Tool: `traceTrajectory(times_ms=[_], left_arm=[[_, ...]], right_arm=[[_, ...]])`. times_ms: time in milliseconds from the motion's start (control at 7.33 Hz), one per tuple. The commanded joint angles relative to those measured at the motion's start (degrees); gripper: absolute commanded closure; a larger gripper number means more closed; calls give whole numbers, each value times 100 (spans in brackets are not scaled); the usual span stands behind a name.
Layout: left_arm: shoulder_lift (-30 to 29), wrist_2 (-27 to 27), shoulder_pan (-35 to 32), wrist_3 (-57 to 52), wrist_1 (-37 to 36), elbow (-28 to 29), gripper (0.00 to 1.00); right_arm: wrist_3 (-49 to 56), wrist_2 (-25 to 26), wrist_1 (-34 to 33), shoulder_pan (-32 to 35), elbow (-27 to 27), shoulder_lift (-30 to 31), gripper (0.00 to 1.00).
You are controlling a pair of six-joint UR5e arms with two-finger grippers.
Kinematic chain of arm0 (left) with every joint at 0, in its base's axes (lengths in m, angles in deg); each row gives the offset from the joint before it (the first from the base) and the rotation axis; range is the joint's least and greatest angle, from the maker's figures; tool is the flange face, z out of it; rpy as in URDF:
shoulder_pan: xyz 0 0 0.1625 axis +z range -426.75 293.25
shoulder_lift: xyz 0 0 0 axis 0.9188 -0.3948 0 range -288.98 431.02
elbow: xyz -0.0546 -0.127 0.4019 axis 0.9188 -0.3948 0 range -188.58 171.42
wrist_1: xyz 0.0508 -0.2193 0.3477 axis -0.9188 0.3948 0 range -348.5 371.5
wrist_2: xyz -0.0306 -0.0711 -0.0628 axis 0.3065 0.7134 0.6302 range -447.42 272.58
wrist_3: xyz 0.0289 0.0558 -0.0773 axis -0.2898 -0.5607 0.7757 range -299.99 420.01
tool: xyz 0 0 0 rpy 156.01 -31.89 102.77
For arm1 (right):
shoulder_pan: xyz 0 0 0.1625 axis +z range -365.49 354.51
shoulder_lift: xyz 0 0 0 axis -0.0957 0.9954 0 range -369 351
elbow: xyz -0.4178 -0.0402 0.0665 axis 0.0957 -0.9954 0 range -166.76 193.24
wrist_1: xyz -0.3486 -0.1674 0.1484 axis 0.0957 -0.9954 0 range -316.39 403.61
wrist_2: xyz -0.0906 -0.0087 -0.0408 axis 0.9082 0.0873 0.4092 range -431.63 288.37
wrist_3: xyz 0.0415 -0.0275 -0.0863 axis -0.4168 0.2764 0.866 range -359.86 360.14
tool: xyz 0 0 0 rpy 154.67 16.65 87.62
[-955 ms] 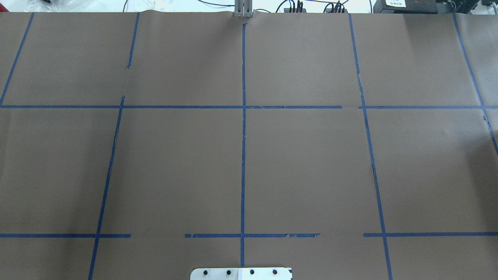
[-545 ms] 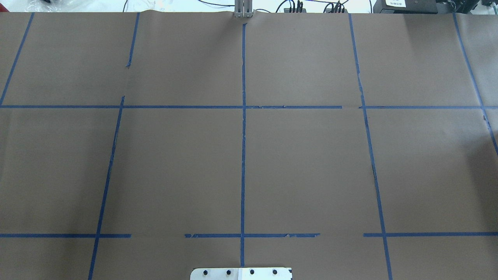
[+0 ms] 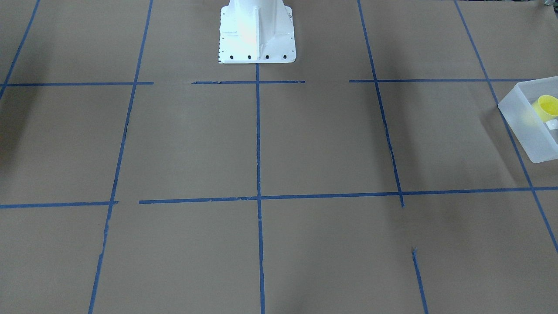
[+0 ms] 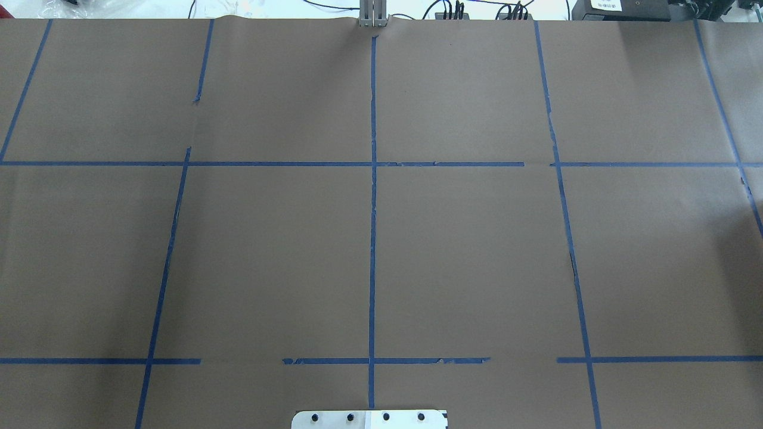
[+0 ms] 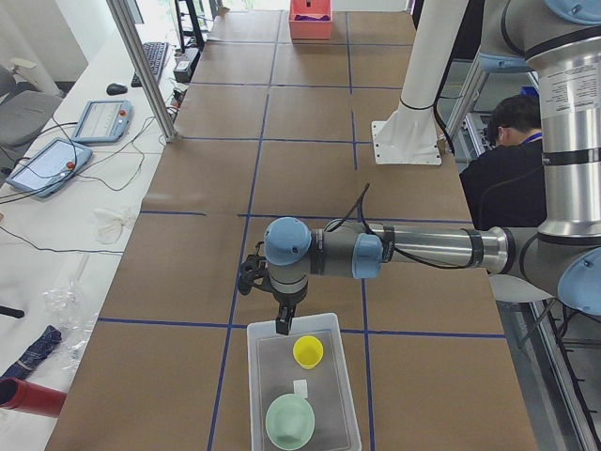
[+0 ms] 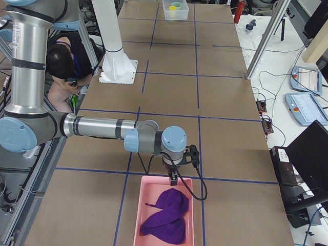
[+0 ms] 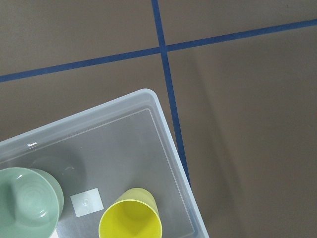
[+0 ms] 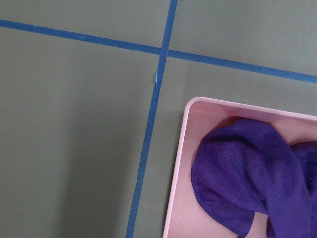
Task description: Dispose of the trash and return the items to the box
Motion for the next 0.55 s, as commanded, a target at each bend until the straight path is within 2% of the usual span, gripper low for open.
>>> traceTrajectory(times_ms=[0, 409], left_arm=[[4, 0, 0, 1, 0, -22, 0], [-5, 0, 0, -8, 0, -58, 0]], right_arm=[[-1, 0, 0, -49, -4, 6, 0], [-18, 0, 35, -329, -4, 6, 0]])
